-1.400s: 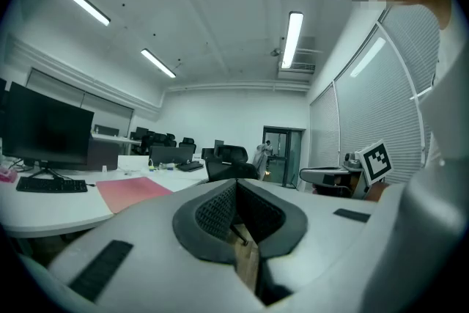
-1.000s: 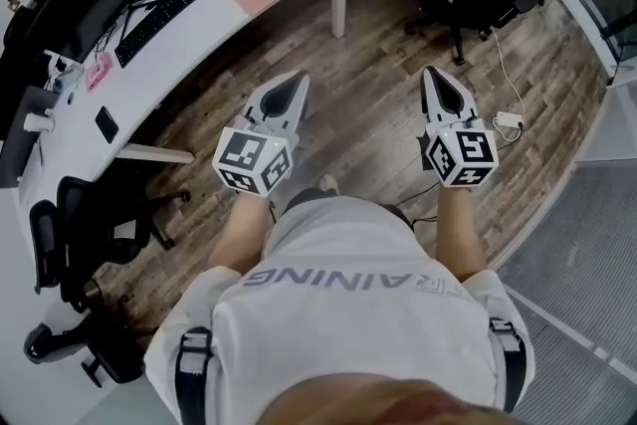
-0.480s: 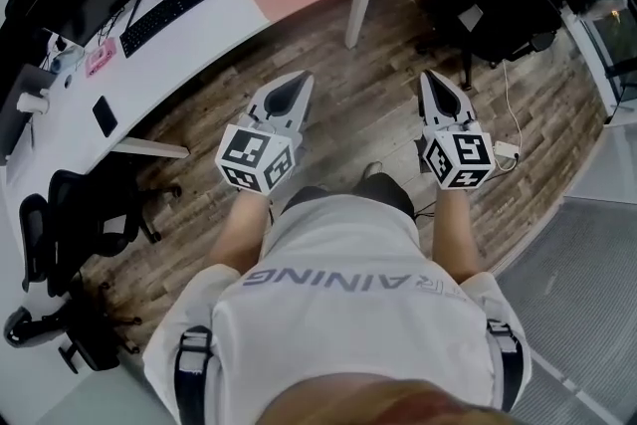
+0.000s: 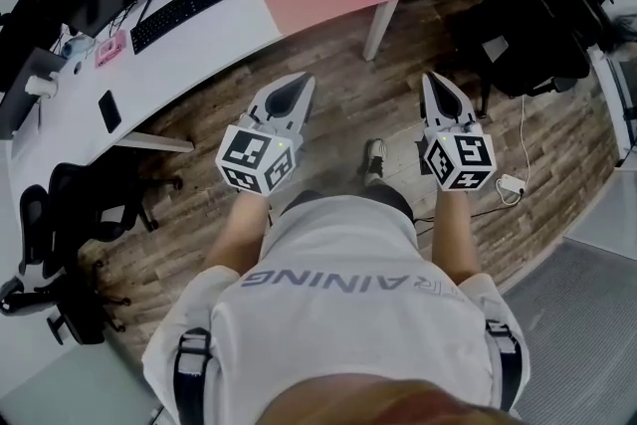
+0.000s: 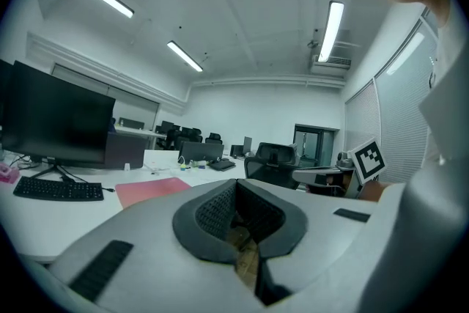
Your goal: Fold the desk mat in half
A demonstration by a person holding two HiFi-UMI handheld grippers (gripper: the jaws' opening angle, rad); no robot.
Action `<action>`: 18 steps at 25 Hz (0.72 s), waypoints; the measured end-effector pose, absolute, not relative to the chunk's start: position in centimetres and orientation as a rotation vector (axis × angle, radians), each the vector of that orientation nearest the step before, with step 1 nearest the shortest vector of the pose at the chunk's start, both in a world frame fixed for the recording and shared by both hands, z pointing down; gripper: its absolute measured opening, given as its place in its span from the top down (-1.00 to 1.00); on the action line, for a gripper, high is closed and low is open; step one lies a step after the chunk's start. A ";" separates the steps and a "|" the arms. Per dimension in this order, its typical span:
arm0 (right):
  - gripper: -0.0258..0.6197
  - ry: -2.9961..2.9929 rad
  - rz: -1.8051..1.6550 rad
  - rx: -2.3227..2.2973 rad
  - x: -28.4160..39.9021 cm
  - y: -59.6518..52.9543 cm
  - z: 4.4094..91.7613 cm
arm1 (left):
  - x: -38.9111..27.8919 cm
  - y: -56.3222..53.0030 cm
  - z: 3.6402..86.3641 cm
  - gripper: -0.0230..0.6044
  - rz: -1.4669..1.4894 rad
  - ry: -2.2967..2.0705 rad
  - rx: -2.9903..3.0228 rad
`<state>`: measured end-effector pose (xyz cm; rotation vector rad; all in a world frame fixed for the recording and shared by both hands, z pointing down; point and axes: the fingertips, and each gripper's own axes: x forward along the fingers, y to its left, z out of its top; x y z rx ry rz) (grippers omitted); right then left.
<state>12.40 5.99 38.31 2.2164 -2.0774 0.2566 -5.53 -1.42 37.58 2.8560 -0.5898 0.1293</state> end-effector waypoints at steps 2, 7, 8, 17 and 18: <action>0.85 -2.102 0.261 2.200 14.4 4.4 38.4 | -3.9 -2.7 37.6 0.84 0.140 -0.626 2.850; 0.85 -2.154 0.273 2.167 20.5 0.3 38.0 | 1.1 -5.7 36.6 0.84 0.143 -0.715 2.838; 0.85 -2.169 0.261 2.153 21.6 -0.5 37.8 | 2.2 -6.2 36.5 0.84 0.147 -0.732 2.835; 0.85 -2.241 0.315 2.083 32.8 -6.1 39.7 | 10.9 -10.4 37.6 0.84 0.191 -0.888 2.779; 0.85 -2.243 0.337 2.083 33.9 -6.7 40.2 | 11.3 -10.7 37.9 0.84 0.200 -0.908 2.769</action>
